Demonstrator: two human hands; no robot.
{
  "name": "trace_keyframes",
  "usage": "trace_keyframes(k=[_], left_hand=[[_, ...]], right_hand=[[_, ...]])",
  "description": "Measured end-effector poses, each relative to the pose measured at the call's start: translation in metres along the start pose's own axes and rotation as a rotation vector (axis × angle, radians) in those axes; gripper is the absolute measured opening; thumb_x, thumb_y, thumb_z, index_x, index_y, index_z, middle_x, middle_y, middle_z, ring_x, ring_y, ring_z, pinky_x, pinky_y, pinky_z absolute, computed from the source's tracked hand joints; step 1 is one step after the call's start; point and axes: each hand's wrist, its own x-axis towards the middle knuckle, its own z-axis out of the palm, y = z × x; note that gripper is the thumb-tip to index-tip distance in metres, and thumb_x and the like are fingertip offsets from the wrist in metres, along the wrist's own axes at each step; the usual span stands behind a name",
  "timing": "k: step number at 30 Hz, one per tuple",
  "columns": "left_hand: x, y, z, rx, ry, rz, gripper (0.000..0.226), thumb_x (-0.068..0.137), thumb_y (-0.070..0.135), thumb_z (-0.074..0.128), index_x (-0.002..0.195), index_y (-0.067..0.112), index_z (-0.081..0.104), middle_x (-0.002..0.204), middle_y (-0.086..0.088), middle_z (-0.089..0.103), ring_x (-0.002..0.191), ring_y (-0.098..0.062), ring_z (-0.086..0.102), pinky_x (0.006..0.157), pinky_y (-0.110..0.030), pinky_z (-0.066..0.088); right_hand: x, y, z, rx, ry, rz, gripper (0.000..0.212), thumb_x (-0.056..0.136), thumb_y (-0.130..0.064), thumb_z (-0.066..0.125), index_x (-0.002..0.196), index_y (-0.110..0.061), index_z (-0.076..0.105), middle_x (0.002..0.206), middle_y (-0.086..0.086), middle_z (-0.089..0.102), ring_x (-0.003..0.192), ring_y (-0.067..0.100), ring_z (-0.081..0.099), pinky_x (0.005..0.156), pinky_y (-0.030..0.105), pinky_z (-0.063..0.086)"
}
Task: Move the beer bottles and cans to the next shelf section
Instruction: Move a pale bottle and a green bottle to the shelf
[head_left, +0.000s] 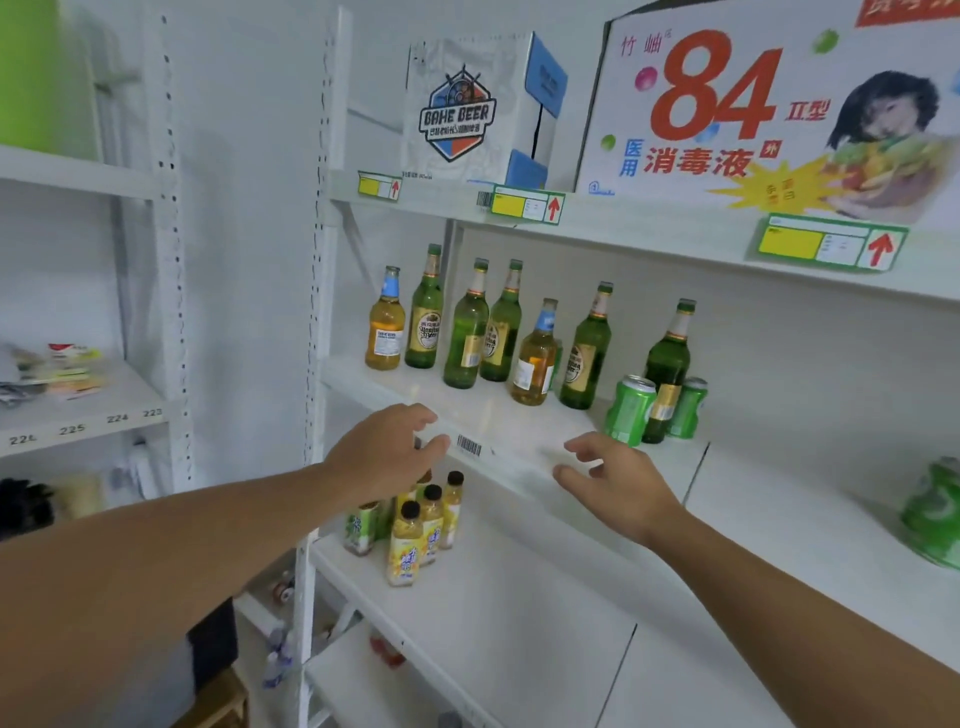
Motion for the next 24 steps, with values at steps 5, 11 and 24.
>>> trace_keyframes(k=[5, 11, 24], left_hand=[[0.034, -0.004, 0.004, 0.031, 0.0, -0.015, 0.056, 0.105, 0.059, 0.055, 0.154, 0.031, 0.054, 0.149, 0.008, 0.06, 0.134, -0.015, 0.057, 0.11, -0.039, 0.05], [0.088, 0.007, 0.006, 0.107, 0.027, -0.052, 0.058, 0.104, 0.061, 0.056, 0.153, 0.031, 0.055, 0.147, 0.01, 0.06, 0.134, -0.014, 0.057, 0.112, -0.04, 0.05], [0.2, -0.009, 0.06, -0.042, 0.114, -0.163, 0.066, 0.1, 0.051, 0.071, 0.155, 0.02, 0.052, 0.142, 0.001, 0.063, 0.129, -0.019, 0.061, 0.104, -0.034, 0.052]], right_hand=[[0.048, -0.002, 0.008, 0.026, -0.01, -0.013, 0.053, 0.097, -0.052, 0.069, 0.145, -0.03, 0.061, 0.138, -0.004, 0.064, 0.118, 0.018, 0.064, 0.1, 0.04, 0.056], [0.115, 0.01, 0.009, 0.169, 0.004, 0.005, 0.048, 0.096, -0.05, 0.071, 0.138, -0.028, 0.061, 0.127, -0.007, 0.064, 0.118, 0.018, 0.061, 0.098, 0.035, 0.053], [0.236, 0.024, 0.048, 0.532, 0.197, 0.105, 0.034, 0.089, -0.036, 0.08, 0.104, -0.037, 0.05, 0.093, -0.015, 0.057, 0.079, 0.001, 0.055, 0.078, 0.034, 0.055]])
